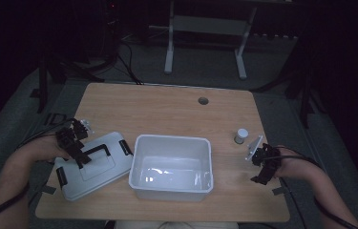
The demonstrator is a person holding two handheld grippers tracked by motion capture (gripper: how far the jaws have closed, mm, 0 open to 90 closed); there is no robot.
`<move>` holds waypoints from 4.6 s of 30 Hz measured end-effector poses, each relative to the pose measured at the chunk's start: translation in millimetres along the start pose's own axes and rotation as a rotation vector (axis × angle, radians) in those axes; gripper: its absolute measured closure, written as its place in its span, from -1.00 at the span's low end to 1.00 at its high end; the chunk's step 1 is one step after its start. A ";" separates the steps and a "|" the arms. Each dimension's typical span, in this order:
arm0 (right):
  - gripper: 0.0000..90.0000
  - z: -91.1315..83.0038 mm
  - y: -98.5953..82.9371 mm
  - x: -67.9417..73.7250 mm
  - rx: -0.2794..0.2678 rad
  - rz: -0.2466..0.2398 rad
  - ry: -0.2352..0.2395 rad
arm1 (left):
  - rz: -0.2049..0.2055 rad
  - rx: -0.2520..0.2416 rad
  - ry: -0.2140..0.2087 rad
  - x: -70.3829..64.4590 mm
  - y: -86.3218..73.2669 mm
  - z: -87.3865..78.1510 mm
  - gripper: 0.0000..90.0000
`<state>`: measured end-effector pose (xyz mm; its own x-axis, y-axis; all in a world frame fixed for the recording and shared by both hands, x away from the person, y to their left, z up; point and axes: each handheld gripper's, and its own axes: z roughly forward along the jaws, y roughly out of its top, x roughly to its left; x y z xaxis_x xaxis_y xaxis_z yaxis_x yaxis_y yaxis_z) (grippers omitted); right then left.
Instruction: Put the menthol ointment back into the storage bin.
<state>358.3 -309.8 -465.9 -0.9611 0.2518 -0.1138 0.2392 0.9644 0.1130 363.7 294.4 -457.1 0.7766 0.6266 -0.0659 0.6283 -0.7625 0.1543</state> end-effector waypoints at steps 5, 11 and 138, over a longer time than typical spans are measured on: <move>-0.75 -6.1 0.5 -17.0 -0.005 0.014 -0.019 | -0.005 0.007 -0.003 1.4 -1.1 -0.7 -0.37; -0.70 -13.4 4.0 -34.8 -0.027 0.023 -0.029 | -0.006 0.002 0.000 0.7 -1.5 -0.4 -0.37; 0.11 -120.5 91.4 12.2 -0.015 -0.179 0.036 | -0.007 -0.015 0.035 -17.3 -2.7 -15.5 -0.61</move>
<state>351.8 -228.3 -338.1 -0.9925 0.0733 -0.0978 0.0626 0.9921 0.1085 347.9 288.1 -441.1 0.7698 0.6374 -0.0326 0.6329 -0.7557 0.1684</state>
